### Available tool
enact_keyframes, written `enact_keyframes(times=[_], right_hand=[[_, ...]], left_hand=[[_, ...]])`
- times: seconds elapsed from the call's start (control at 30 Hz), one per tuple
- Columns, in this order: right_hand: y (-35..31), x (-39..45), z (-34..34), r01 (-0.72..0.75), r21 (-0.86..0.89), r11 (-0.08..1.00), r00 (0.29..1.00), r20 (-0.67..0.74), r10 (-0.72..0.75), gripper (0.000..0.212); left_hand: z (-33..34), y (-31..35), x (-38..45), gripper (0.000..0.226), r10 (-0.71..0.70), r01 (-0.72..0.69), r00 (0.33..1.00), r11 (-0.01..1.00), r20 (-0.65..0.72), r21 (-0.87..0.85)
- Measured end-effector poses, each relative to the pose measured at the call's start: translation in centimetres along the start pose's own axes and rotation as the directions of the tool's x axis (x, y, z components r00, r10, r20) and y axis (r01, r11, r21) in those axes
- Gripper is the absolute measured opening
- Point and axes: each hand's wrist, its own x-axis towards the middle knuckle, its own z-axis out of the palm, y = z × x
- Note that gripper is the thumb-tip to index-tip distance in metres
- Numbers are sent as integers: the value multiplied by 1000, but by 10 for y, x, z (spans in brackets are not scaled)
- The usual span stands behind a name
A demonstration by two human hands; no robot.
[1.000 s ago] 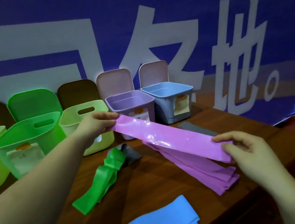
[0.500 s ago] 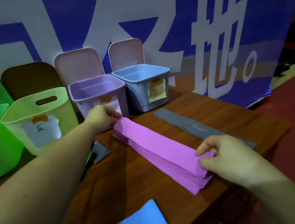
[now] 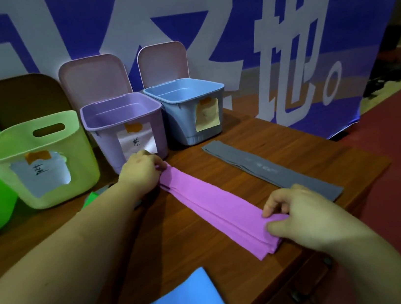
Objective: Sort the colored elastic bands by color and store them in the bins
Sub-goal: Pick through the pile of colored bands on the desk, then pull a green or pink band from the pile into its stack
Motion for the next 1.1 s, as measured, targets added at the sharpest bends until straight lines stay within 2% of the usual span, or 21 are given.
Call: enact_keyframes(times=[0.23, 0.43, 0.6, 0.77, 0.97, 1.1], right_hand=[[-15, 4, -6, 41, -101, 994, 999, -3, -41, 15], [-63, 8, 3, 236, -133, 963, 971, -12, -239, 30], [-111, 15, 18, 453, -172, 875, 886, -22, -463, 36], [-161, 18, 47, 606, -267, 749, 781, 19, -625, 40], [-194, 24, 92, 716, -350, 604, 684, 178, -707, 41], [-208, 37, 105, 753, -359, 552, 641, 210, -738, 41]], left_hand=[[-36, 1, -41, 21, -15, 19, 999, 996, 35, -90], [-87, -17, -102, 19, -51, 51, 999, 993, 8, -111], [-116, -44, -152, 16, -112, 108, 992, 992, -63, -70], [-118, -69, -192, 28, -203, 204, 978, 978, -39, 35], [-104, -91, -210, 30, -286, 286, 957, 958, 40, 6], [-95, -93, -208, 30, -276, 281, 956, 959, 105, -37]])
